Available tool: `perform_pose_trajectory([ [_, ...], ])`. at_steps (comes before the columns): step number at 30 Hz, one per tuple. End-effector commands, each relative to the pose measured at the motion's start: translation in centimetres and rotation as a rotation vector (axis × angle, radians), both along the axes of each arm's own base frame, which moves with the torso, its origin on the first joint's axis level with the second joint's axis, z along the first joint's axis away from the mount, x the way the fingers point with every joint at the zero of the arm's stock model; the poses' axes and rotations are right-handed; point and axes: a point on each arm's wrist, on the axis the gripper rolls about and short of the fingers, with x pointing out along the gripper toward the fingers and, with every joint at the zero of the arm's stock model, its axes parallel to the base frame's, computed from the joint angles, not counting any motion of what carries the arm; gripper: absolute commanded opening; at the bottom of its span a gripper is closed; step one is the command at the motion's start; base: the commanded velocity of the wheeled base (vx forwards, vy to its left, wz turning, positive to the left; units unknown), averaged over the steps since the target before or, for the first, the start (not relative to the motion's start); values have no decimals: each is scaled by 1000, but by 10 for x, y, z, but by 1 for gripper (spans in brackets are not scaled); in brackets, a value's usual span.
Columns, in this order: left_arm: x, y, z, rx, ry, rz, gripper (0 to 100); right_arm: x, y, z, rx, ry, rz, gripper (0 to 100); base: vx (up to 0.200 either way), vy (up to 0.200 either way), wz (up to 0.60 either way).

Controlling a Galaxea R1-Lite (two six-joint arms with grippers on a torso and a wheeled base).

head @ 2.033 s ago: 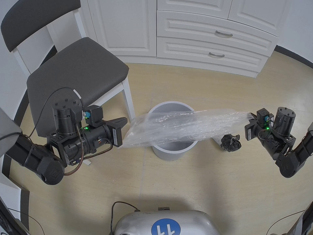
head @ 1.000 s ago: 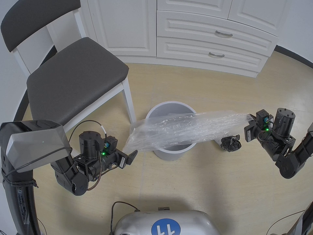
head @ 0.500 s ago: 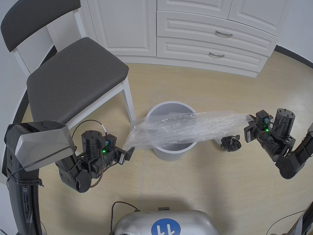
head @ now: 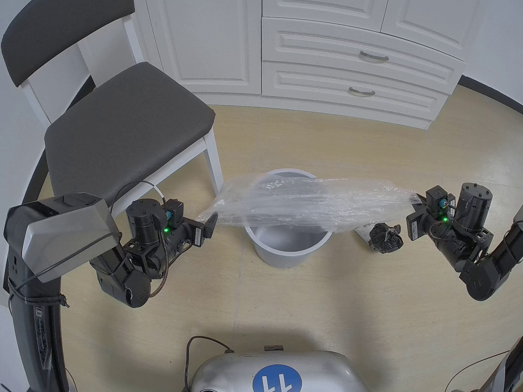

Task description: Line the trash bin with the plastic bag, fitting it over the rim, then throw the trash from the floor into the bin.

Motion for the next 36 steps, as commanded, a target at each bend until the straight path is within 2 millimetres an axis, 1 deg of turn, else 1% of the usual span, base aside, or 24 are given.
perform_pose_trajectory([
  [1, 3, -6, 12, -45, -47, -9, 100, -1, 1, -2, -9, 10, 6, 0, 0, 0, 0],
  [7, 6, -14, 14, -97, -63, -23, 100, -5, 8, -6, -13, 25, 33, 0, 0, 0, 0],
  [11, 5, -23, 7, -101, -45, -43, 100, -11, 19, -9, -18, 39, 70, 0, 0, 0, 0],
  [14, 6, -25, 2, -100, -41, -46, 100, -13, 19, -10, -21, 45, 74, 0, 0, 0, 0],
  [18, 10, -25, -1, -101, -41, -43, 100, -12, 16, -10, -20, 44, 63, 0, 0, 0, 0],
  [19, 17, -22, -4, -122, -44, -28, 100, -11, 9, -8, -29, 38, 41, 0, 0, 0, 0],
  [20, 18, -19, -3, -133, -42, -23, 100, -11, 7, -7, -35, 33, 37, 0, 0, 0, 0],
  [25, 19, -15, -3, -143, -37, -39, 100, -12, 0, -7, -47, 38, 23, 0, 0, 0, 0],
  [29, 18, -15, -5, -146, -36, -62, 100, -8, -13, -6, -69, 36, -10, 0, 0, 0, 0],
  [36, 17, -17, -9, -154, -49, -90, 100, -10, -9, -10, -71, 49, 33, 0, 0, 0, 0],
])
